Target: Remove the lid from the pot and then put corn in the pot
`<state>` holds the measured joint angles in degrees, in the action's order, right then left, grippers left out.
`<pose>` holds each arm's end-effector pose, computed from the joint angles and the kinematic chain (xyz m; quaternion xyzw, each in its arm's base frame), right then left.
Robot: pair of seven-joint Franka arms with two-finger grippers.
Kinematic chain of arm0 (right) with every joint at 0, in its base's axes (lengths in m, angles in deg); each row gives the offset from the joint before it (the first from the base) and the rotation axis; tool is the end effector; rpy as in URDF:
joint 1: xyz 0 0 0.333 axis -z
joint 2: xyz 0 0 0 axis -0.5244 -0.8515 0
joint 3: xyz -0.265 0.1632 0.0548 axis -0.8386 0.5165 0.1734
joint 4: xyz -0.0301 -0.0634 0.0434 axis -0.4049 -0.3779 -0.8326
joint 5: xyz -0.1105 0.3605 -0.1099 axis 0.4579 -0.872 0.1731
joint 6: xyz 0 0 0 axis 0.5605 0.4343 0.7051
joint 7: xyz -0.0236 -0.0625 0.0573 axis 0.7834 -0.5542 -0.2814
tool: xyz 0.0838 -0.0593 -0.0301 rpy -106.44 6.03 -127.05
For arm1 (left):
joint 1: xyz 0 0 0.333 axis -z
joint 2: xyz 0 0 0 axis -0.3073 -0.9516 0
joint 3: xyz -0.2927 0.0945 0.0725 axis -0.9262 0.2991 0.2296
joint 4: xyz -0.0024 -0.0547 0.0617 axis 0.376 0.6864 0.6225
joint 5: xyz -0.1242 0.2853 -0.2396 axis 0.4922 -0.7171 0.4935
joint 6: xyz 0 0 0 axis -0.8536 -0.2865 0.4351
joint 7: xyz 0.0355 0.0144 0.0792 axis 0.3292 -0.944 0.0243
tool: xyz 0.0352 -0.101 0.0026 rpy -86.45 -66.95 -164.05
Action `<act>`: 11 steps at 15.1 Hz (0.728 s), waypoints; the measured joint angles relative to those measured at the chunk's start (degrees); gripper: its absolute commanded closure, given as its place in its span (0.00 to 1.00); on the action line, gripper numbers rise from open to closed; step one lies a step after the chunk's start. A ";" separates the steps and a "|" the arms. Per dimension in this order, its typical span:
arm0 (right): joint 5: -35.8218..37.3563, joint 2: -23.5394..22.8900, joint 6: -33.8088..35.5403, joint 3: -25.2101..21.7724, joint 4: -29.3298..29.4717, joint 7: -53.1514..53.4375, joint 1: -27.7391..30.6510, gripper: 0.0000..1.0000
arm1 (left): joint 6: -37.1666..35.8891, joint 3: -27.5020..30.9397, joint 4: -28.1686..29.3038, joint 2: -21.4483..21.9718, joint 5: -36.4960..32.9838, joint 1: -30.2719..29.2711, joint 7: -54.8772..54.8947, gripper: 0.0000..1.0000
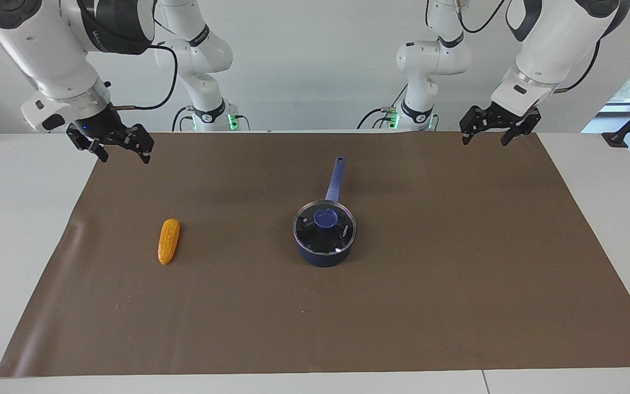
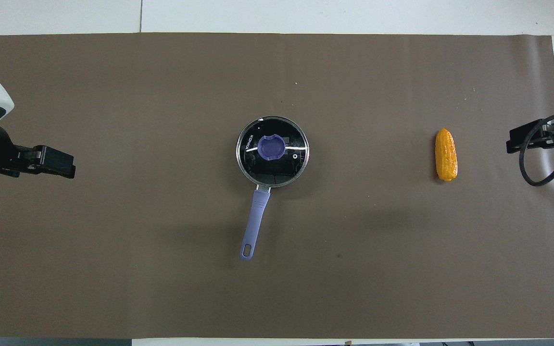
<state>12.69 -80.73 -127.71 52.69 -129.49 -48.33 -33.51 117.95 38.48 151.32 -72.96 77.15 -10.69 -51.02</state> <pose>0.5553 -0.0315 0.5930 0.9990 -0.0330 -0.0311 0.0060 0.5192 -0.0809 0.6124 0.9974 -0.0549 -0.0458 0.0077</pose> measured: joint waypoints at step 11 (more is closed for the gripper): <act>0.01 1.89 -8.72 0.44 -7.45 -0.05 -0.99 0.00 | 3.97 -0.24 0.01 -0.05 0.21 0.51 -3.64 0.00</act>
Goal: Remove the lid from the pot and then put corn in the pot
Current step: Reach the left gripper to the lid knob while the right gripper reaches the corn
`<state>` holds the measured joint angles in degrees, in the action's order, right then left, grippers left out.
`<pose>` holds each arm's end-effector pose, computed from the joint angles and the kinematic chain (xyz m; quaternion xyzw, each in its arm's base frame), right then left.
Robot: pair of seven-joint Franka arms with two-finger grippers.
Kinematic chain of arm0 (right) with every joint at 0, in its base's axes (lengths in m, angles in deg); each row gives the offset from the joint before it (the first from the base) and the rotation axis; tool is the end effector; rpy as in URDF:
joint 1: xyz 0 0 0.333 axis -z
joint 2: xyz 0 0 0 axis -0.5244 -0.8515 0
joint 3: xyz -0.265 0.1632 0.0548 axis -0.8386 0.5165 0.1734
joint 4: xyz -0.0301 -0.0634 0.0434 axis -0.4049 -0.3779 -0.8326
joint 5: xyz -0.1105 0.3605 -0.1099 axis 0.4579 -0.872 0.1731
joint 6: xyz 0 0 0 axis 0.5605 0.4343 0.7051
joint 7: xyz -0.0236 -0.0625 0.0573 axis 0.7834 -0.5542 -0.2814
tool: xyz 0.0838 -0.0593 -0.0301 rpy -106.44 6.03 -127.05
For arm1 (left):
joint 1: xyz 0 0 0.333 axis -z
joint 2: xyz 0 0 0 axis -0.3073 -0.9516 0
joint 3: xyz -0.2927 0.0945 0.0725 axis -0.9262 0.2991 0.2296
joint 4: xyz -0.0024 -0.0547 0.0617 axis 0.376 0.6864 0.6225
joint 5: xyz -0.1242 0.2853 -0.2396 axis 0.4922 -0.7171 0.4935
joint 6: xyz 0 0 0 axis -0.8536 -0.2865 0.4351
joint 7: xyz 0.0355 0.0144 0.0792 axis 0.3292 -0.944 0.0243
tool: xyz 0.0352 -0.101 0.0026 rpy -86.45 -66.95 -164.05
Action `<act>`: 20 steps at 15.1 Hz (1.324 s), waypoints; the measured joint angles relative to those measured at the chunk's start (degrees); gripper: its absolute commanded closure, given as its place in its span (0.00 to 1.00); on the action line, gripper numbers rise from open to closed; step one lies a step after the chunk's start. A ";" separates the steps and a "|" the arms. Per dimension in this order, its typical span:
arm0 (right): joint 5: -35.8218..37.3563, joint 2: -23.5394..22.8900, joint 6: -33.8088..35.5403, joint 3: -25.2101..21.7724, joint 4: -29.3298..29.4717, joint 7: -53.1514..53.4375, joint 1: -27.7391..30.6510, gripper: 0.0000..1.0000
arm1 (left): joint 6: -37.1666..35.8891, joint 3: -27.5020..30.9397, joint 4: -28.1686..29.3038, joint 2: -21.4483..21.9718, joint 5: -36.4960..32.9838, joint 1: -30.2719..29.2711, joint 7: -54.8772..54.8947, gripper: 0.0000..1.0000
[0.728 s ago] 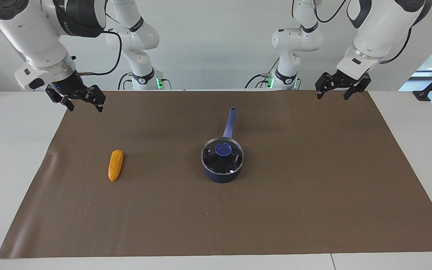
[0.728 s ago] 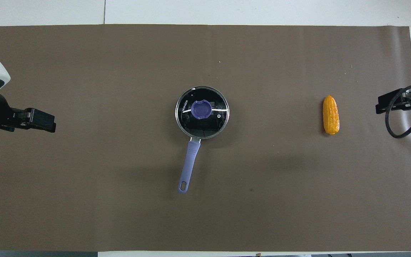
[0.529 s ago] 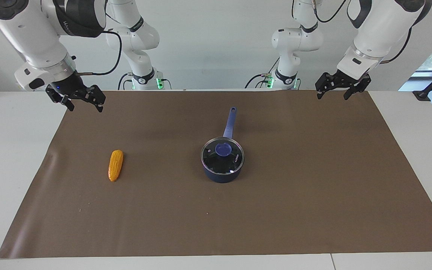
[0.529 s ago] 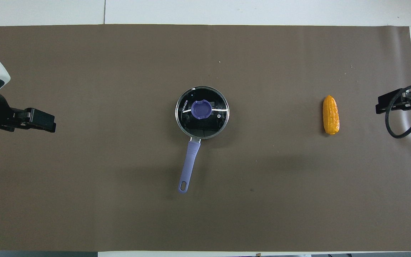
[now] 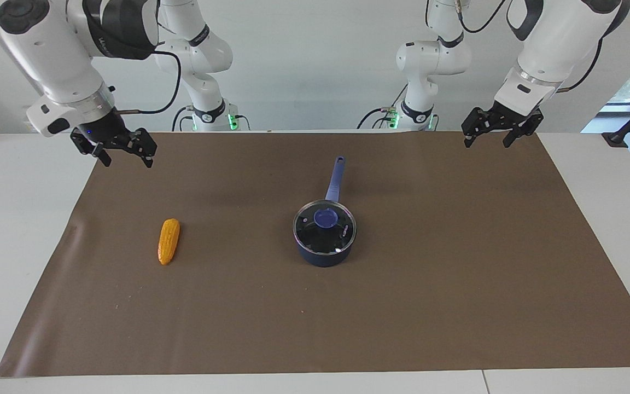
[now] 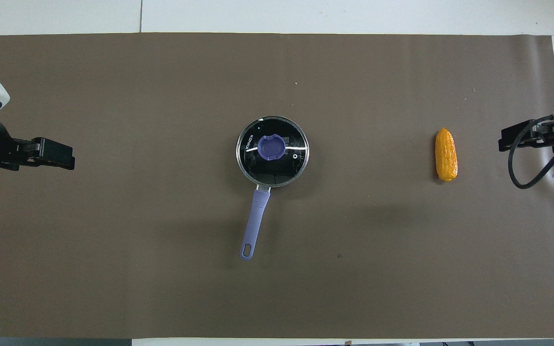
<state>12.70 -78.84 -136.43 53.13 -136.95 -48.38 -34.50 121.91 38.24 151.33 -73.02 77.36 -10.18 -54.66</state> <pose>0.5553 -0.0181 0.5623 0.9998 -0.0193 -0.0036 0.0053 0.5259 -0.0892 0.6174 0.9994 -0.0293 -0.0126 0.0120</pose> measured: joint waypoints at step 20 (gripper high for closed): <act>0.00 -12.88 -36.77 0.20 -21.57 1.12 0.28 0.27 | 14.39 -0.44 -22.56 -35.65 0.68 27.96 -28.84 0.00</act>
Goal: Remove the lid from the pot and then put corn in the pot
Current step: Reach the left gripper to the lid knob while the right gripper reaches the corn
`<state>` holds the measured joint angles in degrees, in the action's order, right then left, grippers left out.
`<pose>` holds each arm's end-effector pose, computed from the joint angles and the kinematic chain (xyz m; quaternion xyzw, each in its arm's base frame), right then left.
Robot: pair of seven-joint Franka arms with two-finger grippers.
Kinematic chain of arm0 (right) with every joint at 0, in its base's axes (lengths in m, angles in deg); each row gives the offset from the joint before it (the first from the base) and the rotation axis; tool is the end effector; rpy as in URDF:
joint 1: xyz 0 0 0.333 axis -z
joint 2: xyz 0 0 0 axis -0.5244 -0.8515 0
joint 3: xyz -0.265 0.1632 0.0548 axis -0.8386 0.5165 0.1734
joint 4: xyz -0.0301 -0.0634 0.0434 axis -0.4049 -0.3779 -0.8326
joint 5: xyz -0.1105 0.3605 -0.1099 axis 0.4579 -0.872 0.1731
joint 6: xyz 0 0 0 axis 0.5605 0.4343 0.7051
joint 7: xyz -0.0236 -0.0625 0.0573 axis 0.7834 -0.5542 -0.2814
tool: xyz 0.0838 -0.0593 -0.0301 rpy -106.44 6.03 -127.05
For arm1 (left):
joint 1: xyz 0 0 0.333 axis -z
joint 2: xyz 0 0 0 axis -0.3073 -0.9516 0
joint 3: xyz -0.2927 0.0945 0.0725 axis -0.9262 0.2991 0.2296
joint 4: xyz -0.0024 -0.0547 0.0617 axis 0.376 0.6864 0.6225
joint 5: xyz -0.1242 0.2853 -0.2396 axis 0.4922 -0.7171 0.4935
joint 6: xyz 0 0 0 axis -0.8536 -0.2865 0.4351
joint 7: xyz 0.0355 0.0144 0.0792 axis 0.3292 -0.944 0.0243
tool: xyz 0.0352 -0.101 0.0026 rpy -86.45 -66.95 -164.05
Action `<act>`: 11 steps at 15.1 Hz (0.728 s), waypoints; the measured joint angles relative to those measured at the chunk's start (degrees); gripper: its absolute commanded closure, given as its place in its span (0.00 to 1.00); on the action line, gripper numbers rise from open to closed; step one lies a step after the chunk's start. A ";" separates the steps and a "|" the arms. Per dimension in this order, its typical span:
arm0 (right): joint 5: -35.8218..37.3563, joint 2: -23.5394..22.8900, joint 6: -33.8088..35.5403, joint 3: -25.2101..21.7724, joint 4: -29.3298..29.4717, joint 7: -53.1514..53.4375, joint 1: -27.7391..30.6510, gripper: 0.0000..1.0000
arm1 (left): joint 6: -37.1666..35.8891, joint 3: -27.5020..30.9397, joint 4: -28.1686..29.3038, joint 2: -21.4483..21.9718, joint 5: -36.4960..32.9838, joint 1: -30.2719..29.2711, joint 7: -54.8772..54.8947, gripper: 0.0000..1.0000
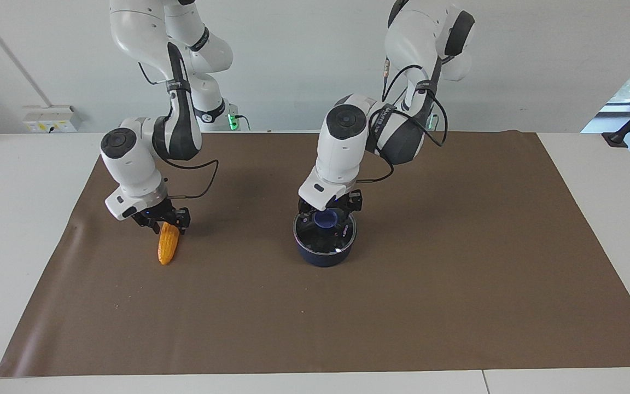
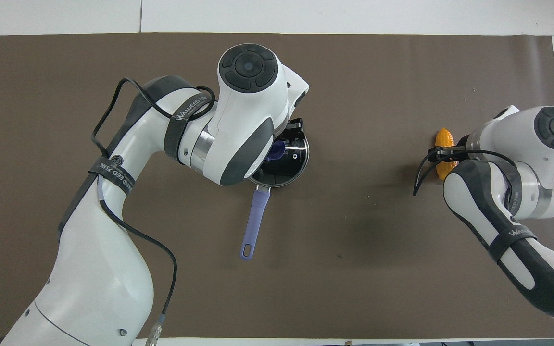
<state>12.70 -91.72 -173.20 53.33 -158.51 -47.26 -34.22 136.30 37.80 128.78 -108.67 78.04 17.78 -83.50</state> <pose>0.5707 -0.0174 0.3161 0.9995 -0.0255 0.0171 0.0122 0.5695 -0.4365 0.4341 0.9994 -0.0180 -0.0166 0.0235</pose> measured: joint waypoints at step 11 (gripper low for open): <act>0.00 -1.43 0.12 -0.19 0.00 -3.86 1.07 1.00 | 2.16 0.08 1.11 -1.25 -0.33 0.25 1.74 0.00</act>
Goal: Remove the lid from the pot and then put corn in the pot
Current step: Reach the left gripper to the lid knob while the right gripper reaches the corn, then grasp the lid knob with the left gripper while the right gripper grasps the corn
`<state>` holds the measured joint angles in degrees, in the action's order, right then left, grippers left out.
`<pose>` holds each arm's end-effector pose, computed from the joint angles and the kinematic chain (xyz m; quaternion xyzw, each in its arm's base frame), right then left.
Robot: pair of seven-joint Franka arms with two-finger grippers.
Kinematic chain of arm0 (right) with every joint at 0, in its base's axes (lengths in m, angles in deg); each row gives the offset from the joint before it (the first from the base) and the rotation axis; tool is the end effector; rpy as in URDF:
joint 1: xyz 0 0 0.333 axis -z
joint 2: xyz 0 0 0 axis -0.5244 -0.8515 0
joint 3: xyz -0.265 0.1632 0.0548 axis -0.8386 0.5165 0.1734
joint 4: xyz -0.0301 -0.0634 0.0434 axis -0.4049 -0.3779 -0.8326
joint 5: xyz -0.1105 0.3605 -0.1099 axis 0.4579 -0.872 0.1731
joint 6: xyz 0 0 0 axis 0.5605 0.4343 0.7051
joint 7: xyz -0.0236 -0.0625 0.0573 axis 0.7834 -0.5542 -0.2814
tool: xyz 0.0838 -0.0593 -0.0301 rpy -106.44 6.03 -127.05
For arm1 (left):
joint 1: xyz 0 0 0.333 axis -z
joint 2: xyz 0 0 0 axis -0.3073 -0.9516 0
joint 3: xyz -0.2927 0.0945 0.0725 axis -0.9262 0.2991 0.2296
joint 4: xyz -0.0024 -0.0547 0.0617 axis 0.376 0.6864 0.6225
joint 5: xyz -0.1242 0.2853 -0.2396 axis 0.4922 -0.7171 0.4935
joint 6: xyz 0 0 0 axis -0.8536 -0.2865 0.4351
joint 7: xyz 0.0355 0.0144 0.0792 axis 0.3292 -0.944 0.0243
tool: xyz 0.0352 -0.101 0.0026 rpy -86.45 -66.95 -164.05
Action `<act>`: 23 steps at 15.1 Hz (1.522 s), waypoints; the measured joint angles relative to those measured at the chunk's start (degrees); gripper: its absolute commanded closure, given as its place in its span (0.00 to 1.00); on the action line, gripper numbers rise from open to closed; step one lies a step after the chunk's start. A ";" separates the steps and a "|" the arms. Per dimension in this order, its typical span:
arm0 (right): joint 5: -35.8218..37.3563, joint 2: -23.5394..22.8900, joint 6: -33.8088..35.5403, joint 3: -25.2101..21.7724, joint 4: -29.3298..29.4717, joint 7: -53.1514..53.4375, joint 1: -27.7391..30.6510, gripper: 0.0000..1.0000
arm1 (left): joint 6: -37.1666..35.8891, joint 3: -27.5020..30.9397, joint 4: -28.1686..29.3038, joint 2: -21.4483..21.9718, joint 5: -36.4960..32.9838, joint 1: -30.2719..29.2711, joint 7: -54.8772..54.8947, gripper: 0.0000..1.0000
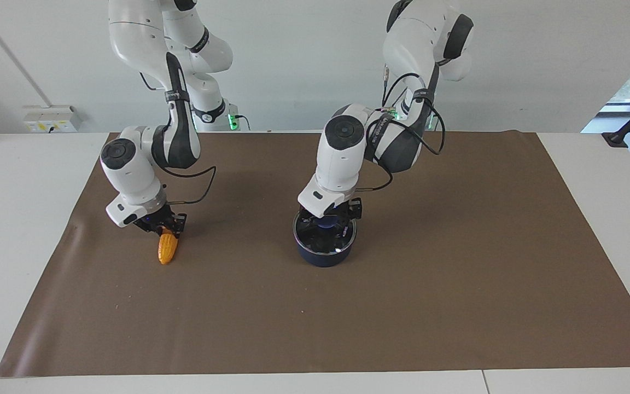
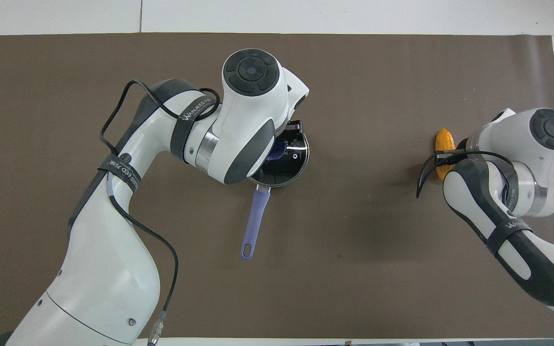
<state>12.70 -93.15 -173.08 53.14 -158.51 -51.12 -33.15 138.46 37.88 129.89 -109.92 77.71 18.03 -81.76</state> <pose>0.5693 -0.0299 0.3018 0.9999 -0.0026 0.0030 0.0136 0.5712 -0.4400 0.4124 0.9991 -0.0347 -0.0159 0.0203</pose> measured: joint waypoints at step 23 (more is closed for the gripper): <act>-3.91 0.67 33.39 1.78 27.87 1.61 -8.47 1.00 | -0.11 0.34 0.80 0.04 -0.11 1.13 0.01 0.56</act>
<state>8.79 -92.49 -139.69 54.92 -130.64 -49.51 -41.62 138.35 38.22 130.69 -109.88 77.60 19.16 -81.75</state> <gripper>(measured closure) 0.599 0.335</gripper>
